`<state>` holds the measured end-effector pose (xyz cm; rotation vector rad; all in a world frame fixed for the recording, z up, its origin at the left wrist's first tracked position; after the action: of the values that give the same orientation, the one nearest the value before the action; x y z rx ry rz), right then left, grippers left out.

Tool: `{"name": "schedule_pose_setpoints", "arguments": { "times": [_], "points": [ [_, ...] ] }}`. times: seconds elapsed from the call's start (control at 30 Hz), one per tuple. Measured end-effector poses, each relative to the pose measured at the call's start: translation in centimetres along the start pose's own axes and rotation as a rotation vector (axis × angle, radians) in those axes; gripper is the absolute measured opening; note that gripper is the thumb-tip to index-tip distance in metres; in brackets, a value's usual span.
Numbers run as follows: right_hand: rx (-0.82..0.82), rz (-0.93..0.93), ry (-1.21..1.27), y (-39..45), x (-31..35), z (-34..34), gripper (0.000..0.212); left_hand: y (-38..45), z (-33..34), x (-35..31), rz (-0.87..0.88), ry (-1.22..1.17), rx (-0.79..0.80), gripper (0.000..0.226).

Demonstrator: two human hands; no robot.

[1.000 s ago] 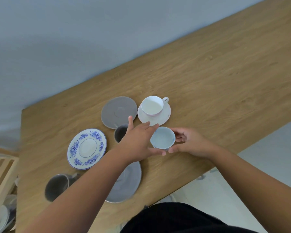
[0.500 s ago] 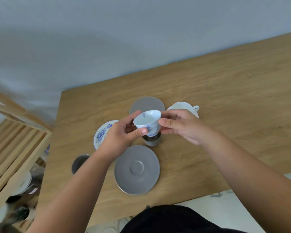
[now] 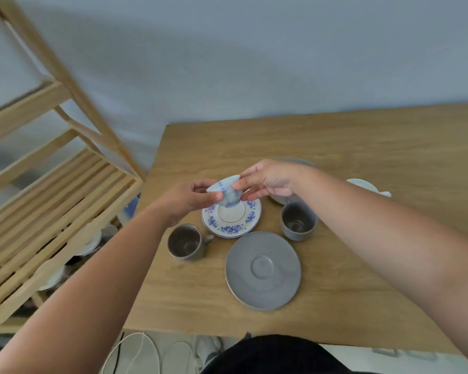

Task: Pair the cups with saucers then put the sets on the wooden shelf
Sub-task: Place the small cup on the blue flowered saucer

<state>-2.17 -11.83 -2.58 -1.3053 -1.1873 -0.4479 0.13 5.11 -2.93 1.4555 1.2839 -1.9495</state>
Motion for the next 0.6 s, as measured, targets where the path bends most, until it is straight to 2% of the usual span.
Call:
{"name": "schedule_pose_setpoints", "arguments": {
  "times": [0.2, 0.33, 0.5, 0.6],
  "points": [
    [0.089, 0.081, -0.172, 1.9, -0.7, 0.7, 0.043, 1.5, -1.2, 1.2, -0.054, 0.128, -0.059, 0.057],
    [0.054, 0.094, -0.255, 2.5, -1.4, 0.7, 0.048, 1.8, -1.3, 2.1, -0.052, 0.189, -0.125, 0.064],
    [-0.033, 0.012, -0.417, 2.7, -1.9, 0.3, 0.066, 1.4, -0.8, 2.1, 0.010, 0.314, -0.176, 0.069],
    [-0.044, -0.026, -0.492, 2.3, -1.7, 0.4, 0.060, 1.3, -0.4, 1.7, 0.030, 0.397, -0.170, 0.075]
  ]
}}
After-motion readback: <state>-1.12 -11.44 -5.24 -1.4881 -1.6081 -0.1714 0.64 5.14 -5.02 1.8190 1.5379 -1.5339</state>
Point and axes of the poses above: each hand's wrist, its own y-axis towards the middle knuckle, its own z-axis out of the palm, x = y × z, the point moved 8 cm from there along y, towards the middle knuckle, and after that the axes turned 14 degrees about -y, right-handed, at the moved point
